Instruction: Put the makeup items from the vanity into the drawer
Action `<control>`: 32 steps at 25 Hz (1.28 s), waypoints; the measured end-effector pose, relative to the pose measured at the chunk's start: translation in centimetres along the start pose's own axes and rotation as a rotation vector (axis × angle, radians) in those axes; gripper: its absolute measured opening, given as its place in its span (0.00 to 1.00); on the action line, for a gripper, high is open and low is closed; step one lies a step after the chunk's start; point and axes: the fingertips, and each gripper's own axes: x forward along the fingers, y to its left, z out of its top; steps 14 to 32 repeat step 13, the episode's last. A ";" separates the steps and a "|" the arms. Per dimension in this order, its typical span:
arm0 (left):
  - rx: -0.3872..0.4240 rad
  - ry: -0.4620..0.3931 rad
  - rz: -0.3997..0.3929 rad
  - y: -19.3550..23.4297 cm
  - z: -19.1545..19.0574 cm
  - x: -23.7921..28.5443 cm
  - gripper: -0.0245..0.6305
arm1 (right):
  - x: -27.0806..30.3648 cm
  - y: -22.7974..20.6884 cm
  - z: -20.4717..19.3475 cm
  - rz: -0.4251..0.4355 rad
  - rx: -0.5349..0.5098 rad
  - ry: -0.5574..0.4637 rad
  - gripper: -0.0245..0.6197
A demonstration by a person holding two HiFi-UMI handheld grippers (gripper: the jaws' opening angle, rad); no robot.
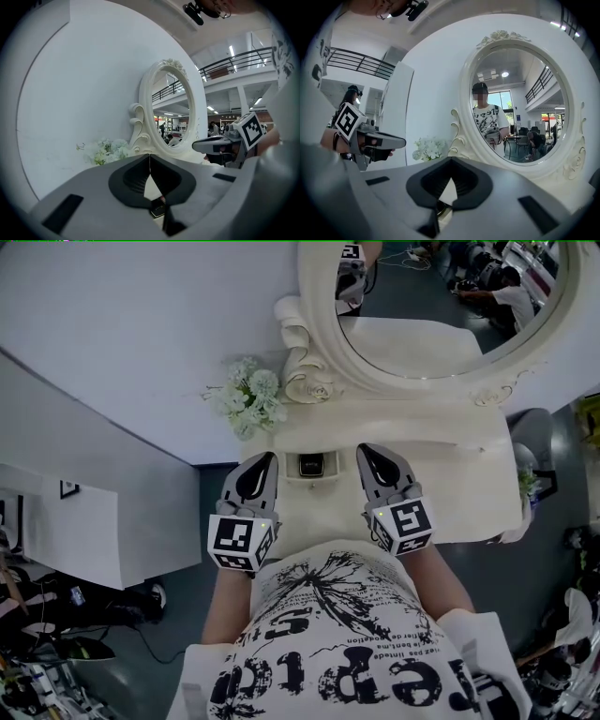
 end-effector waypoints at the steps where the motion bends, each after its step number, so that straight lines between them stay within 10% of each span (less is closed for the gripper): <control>1: -0.001 -0.002 -0.001 0.0 0.0 0.0 0.07 | 0.0 0.0 0.0 0.001 -0.004 -0.003 0.06; 32: 0.027 -0.024 -0.003 -0.2 0.1 0.0 0.07 | 0.0 0.3 0.3 0.005 -0.014 -0.032 0.06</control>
